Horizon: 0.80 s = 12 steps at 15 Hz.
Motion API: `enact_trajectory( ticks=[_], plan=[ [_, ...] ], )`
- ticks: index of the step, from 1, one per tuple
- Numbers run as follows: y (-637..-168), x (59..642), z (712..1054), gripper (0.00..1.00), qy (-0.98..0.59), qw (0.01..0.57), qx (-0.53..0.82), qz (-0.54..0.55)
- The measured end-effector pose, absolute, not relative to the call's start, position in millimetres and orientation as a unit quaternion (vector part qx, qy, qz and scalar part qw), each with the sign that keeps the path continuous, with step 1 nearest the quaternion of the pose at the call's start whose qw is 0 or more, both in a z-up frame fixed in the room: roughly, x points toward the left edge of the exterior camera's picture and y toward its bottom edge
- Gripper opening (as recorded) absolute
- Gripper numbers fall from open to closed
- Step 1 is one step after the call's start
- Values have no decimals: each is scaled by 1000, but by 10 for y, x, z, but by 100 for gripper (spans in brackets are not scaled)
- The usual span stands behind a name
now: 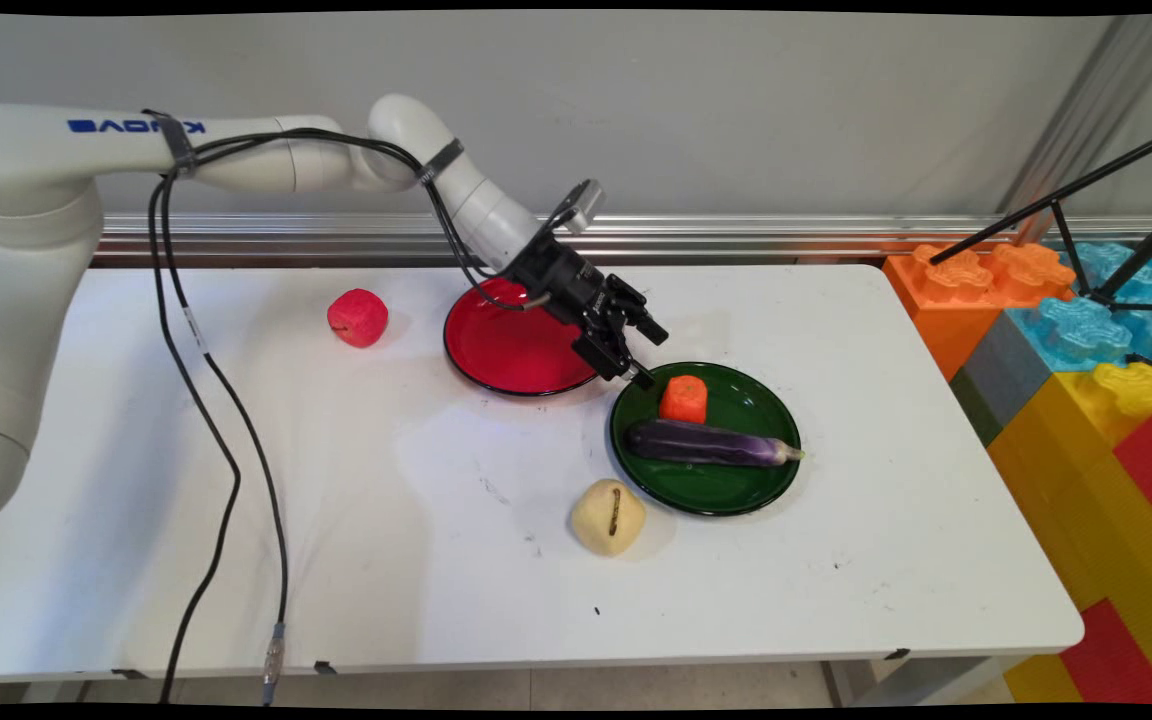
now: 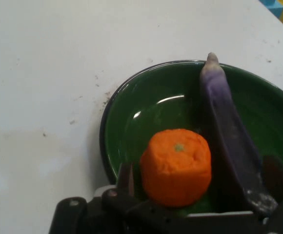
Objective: Pick up the mandarin from the green plate
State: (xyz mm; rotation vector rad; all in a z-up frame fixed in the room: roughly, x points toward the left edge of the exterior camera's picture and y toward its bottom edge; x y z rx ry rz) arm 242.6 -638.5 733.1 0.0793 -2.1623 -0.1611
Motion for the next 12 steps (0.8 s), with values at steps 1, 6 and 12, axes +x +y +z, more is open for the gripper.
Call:
enact_trajectory(
  ticks=[1,6,12],
  plan=[
    [-6386,2412,7301,100,-882,466,31,-65],
    [-6379,2330,7199,100,-883,465,24,-64],
    [-6356,2204,7103,100,-882,467,16,-62]
  ],
)
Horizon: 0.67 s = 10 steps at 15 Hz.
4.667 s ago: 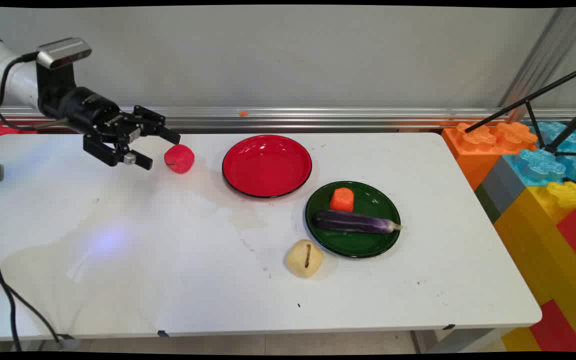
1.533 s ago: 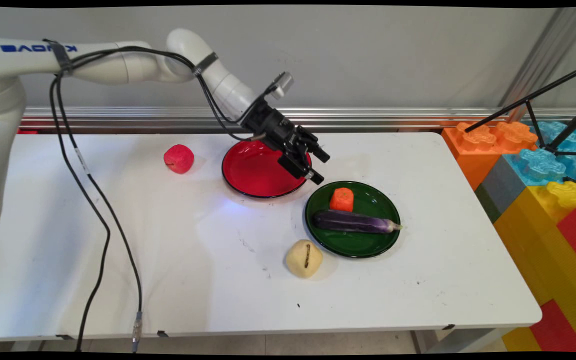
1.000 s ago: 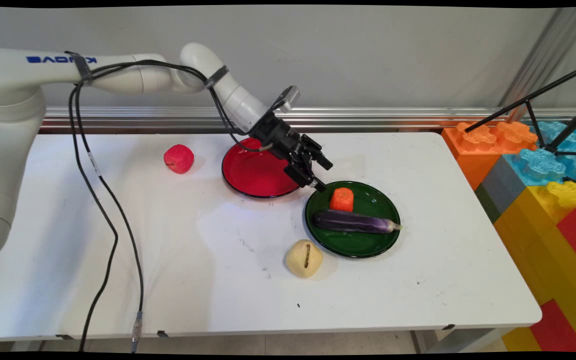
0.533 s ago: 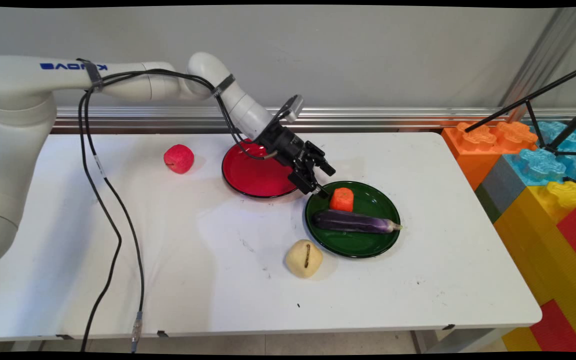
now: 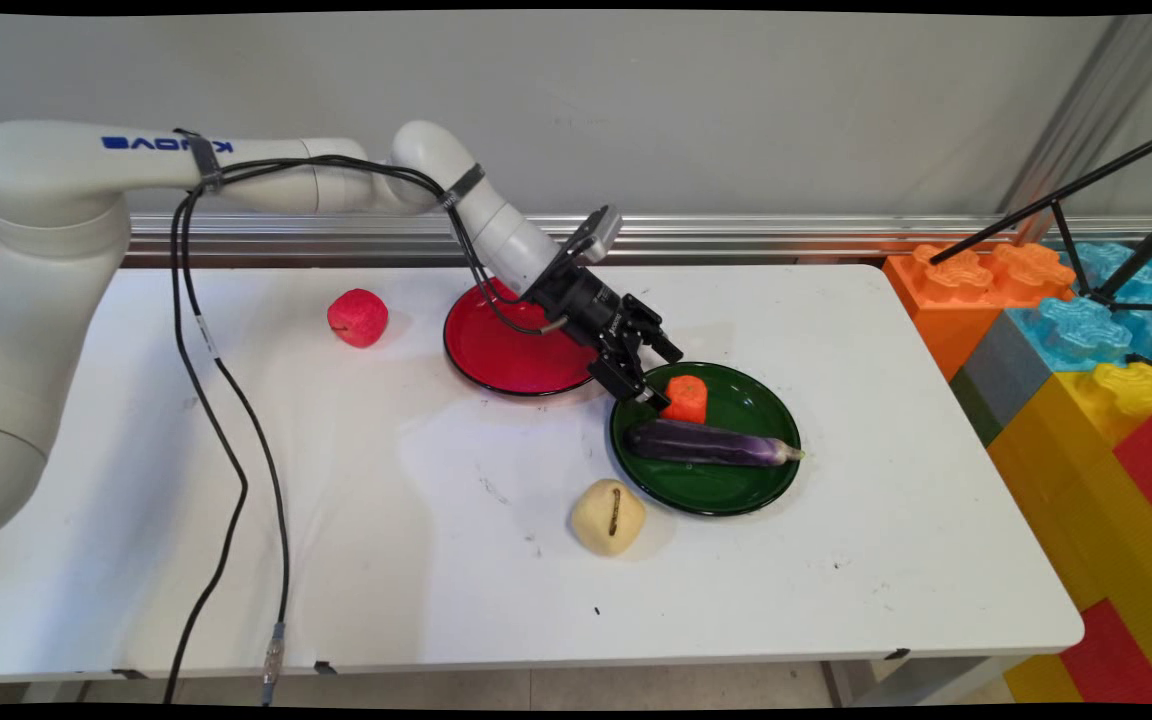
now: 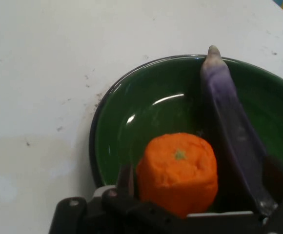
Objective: Pick up the mandarin from the green plate
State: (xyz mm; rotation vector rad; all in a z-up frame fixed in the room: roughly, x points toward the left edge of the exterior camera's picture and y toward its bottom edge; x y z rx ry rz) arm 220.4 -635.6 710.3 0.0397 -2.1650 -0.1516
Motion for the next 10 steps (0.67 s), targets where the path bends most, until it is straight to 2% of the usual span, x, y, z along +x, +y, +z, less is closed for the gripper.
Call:
enact_trajectory(
  ticks=[10],
  plan=[
    [-6343,2065,6981,100,-882,468,12,-51]
  ],
)
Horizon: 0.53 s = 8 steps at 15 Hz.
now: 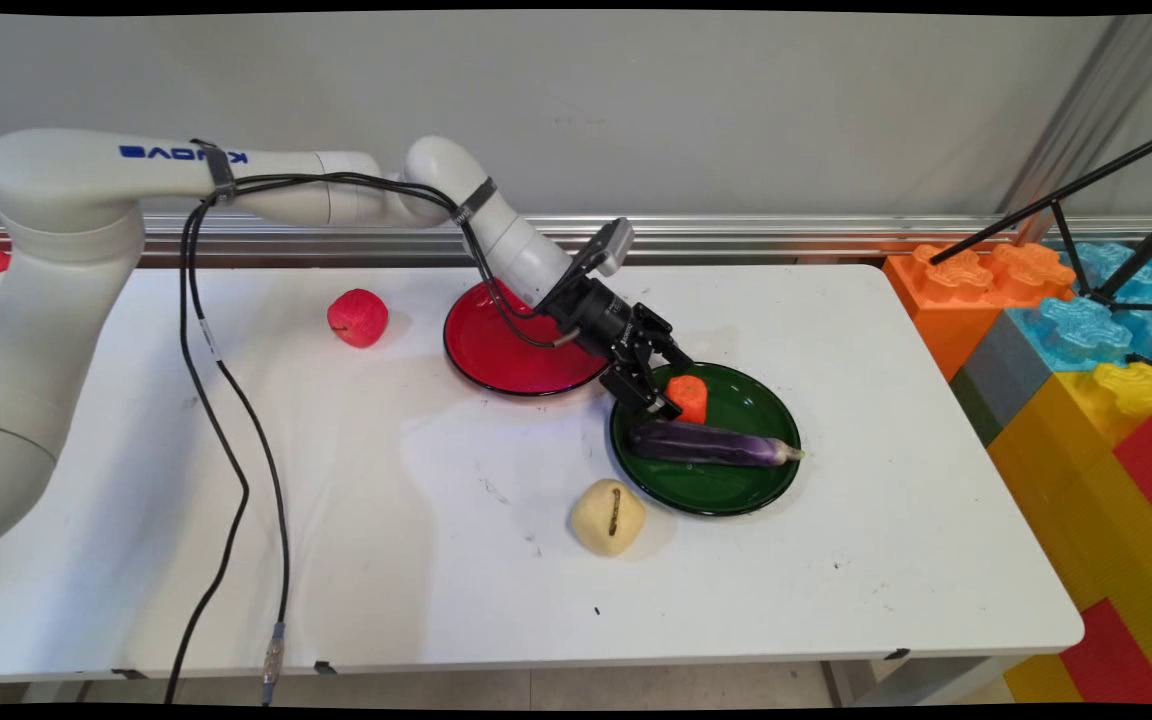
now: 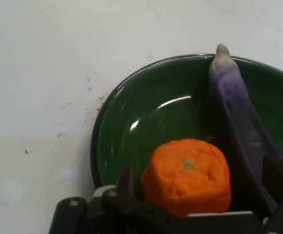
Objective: Pick up the mandarin from the green plate
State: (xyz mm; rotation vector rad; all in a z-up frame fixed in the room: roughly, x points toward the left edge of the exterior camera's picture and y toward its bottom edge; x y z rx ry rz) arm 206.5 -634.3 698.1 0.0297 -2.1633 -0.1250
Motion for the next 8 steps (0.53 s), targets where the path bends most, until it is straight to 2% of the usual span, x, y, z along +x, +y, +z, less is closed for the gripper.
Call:
enact_trajectory(
  ticks=[8],
  plan=[
    [-6364,2005,6958,100,-881,471,10,-43]
  ],
)
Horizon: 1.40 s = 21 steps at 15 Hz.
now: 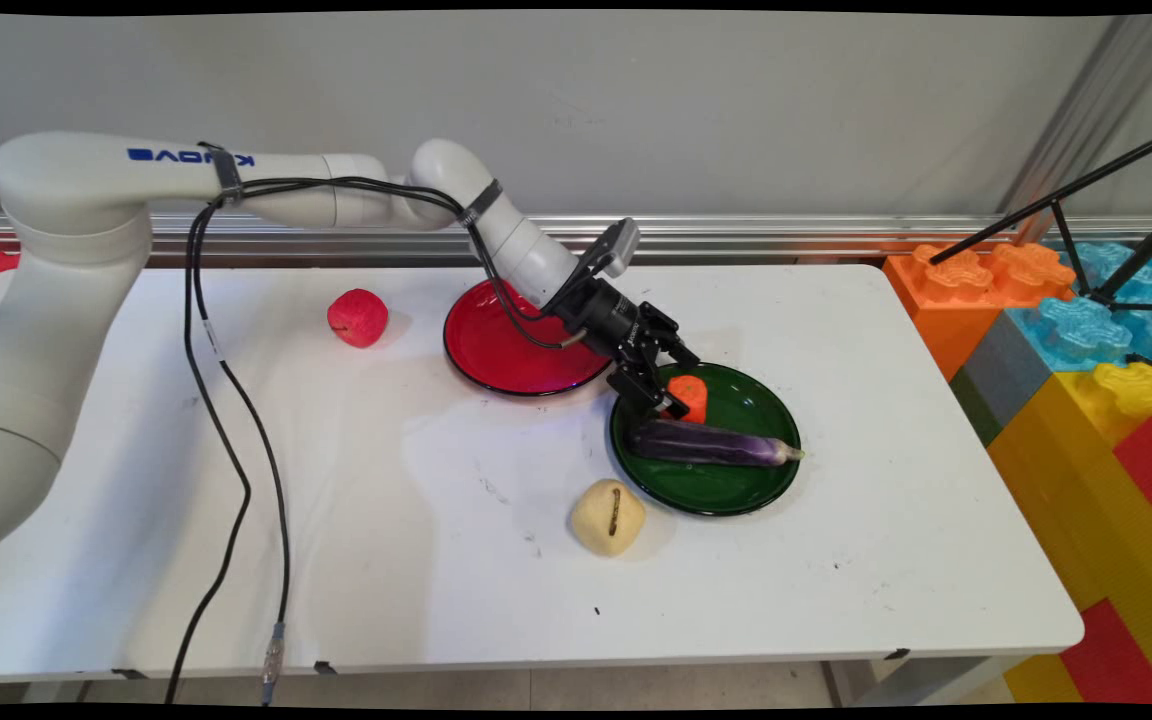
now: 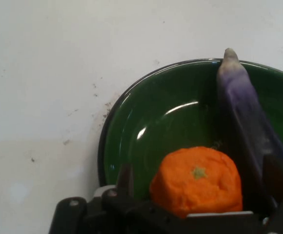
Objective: Pick up the mandarin from the green plate, then place the picked object on the table
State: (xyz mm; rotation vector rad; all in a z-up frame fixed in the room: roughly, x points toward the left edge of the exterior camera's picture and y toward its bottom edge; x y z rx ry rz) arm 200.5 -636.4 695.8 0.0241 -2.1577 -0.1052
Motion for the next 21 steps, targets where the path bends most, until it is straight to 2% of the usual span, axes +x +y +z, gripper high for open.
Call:
enact_trajectory(
  ticks=[2,3,13,21],
  plan=[
    [-6365,2001,6942,100,-881,471,9,-42],
    [-6364,2002,6936,0,-881,471,9,-42],
    [-6343,2052,6890,0,-883,468,2,-40],
    [-6204,2240,7255,0,-867,497,0,-31]
  ],
)
